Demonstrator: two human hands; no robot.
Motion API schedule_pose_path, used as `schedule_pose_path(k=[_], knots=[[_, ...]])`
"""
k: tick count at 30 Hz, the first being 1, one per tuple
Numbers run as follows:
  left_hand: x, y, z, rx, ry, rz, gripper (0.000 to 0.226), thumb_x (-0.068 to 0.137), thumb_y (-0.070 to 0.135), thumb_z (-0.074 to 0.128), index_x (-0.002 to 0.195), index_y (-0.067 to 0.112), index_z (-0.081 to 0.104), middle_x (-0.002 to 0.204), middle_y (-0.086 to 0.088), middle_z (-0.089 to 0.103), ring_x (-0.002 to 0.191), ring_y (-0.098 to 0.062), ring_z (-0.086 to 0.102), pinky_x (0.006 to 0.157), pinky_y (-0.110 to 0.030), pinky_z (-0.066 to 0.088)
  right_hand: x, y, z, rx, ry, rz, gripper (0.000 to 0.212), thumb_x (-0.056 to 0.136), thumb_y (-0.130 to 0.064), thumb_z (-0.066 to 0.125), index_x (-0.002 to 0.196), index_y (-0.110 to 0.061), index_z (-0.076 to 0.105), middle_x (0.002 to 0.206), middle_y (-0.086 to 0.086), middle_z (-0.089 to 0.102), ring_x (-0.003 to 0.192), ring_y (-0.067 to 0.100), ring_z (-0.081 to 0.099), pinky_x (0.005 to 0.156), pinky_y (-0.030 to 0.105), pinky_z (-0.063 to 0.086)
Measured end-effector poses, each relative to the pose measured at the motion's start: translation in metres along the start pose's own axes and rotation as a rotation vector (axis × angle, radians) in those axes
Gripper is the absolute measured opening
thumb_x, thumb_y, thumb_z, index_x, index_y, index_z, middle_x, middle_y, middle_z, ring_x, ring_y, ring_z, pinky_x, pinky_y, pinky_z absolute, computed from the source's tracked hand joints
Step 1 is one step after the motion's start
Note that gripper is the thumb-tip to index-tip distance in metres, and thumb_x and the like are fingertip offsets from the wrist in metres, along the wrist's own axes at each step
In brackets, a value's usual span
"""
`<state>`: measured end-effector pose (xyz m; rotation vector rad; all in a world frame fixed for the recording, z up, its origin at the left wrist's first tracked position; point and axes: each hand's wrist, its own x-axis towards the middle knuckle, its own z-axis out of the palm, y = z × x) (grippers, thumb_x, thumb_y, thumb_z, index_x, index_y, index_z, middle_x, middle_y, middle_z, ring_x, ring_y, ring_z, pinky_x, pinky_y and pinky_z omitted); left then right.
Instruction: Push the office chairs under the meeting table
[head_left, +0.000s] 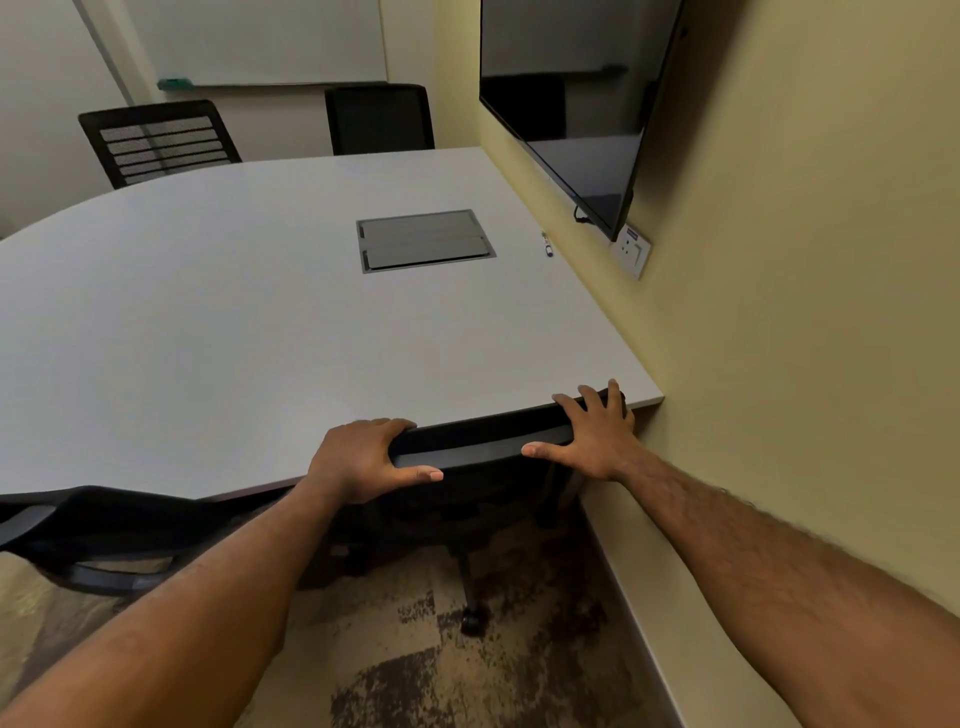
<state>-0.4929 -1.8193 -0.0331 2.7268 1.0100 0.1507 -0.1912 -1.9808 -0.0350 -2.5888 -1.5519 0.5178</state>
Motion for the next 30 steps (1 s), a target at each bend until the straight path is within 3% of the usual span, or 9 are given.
schedule_pose_path(k=[7, 11, 13, 17, 20, 24, 27, 30], knots=[[-0.001, -0.004, 0.005, 0.027, -0.009, 0.009, 0.108, 0.062, 0.105, 0.025, 0.136, 0.032, 0.054, 0.124, 0.012, 0.067, 0.108, -0.013, 0.063, 0.079, -0.029, 0.046, -0.002, -0.003, -0.002, -0.071, -0.007, -0.003, 0.132, 0.046, -0.11, 0.017, 0.158, -0.039, 0.016, 0.169, 0.006, 0.008, 0.153, 0.038, -0.014, 0.117, 0.071, -0.005], [-0.006, -0.001, 0.007, 0.121, -0.061, 0.002, 0.108, 0.069, 0.101, 0.014, 0.141, 0.029, 0.049, 0.136, 0.003, 0.061, 0.125, -0.022, 0.053, 0.103, -0.046, 0.038, -0.009, -0.007, -0.008, -0.132, -0.037, -0.031, 0.124, 0.055, -0.105, 0.014, 0.159, -0.038, 0.013, 0.169, 0.009, 0.004, 0.155, 0.03, -0.013, 0.118, 0.063, -0.014], [-0.009, 0.002, 0.006, 0.129, -0.109, -0.052, 0.114, 0.066, 0.102, 0.007, 0.146, 0.03, 0.044, 0.145, 0.002, 0.053, 0.136, -0.025, 0.043, 0.113, -0.055, 0.026, -0.014, -0.011, -0.008, -0.12, -0.055, -0.037, 0.12, 0.06, -0.102, 0.015, 0.16, -0.035, 0.011, 0.169, 0.012, 0.002, 0.155, 0.028, -0.012, 0.122, 0.057, -0.012], [-0.02, 0.014, 0.005, 0.133, -0.147, -0.158, 0.115, 0.066, 0.098, -0.001, 0.157, 0.03, 0.021, 0.163, -0.002, 0.028, 0.149, -0.029, 0.023, 0.117, -0.063, 0.011, -0.024, -0.019, -0.007, -0.1, -0.09, -0.003, 0.1, 0.08, -0.09, 0.026, 0.161, -0.034, 0.006, 0.169, 0.012, -0.005, 0.155, 0.026, -0.012, 0.122, 0.048, -0.011], [-0.035, 0.026, 0.01, 0.12, -0.131, -0.19, 0.099, 0.079, 0.086, -0.002, 0.159, 0.029, 0.012, 0.167, -0.006, 0.013, 0.154, -0.03, 0.007, 0.118, -0.065, 0.002, -0.033, -0.031, -0.004, -0.088, -0.09, 0.015, 0.087, 0.09, -0.08, 0.029, 0.161, -0.032, 0.012, 0.169, 0.012, -0.005, 0.156, 0.026, -0.009, 0.123, 0.047, -0.007], [-0.051, 0.034, 0.013, 0.098, -0.141, -0.135, 0.075, 0.099, 0.067, 0.01, 0.16, 0.025, 0.003, 0.169, -0.005, -0.002, 0.154, -0.028, -0.008, 0.12, -0.062, -0.007, -0.046, -0.047, 0.005, -0.047, -0.029, 0.045, 0.07, 0.099, -0.066, 0.031, 0.157, -0.027, 0.03, 0.168, 0.014, 0.007, 0.156, 0.03, 0.001, 0.124, 0.05, 0.003], [-0.072, 0.029, 0.006, 0.096, -0.188, -0.076, 0.085, 0.096, 0.073, 0.017, 0.159, 0.023, -0.009, 0.166, -0.005, -0.019, 0.151, -0.025, -0.022, 0.121, -0.056, -0.015, -0.057, -0.063, 0.011, 0.015, -0.026, 0.102, 0.068, 0.102, -0.06, 0.033, 0.159, -0.025, 0.023, 0.169, 0.011, 0.004, 0.156, 0.031, -0.004, 0.123, 0.056, 0.006], [-0.097, 0.023, -0.001, 0.052, -0.22, -0.049, 0.095, 0.091, 0.079, 0.025, 0.157, 0.025, -0.017, 0.162, -0.003, -0.029, 0.148, -0.022, -0.03, 0.121, -0.055, -0.014, -0.065, -0.082, 0.017, -0.009, -0.023, 0.119, 0.073, 0.1, -0.059, 0.037, 0.16, -0.025, 0.014, 0.17, 0.008, -0.002, 0.155, 0.033, -0.008, 0.122, 0.058, -0.002]])
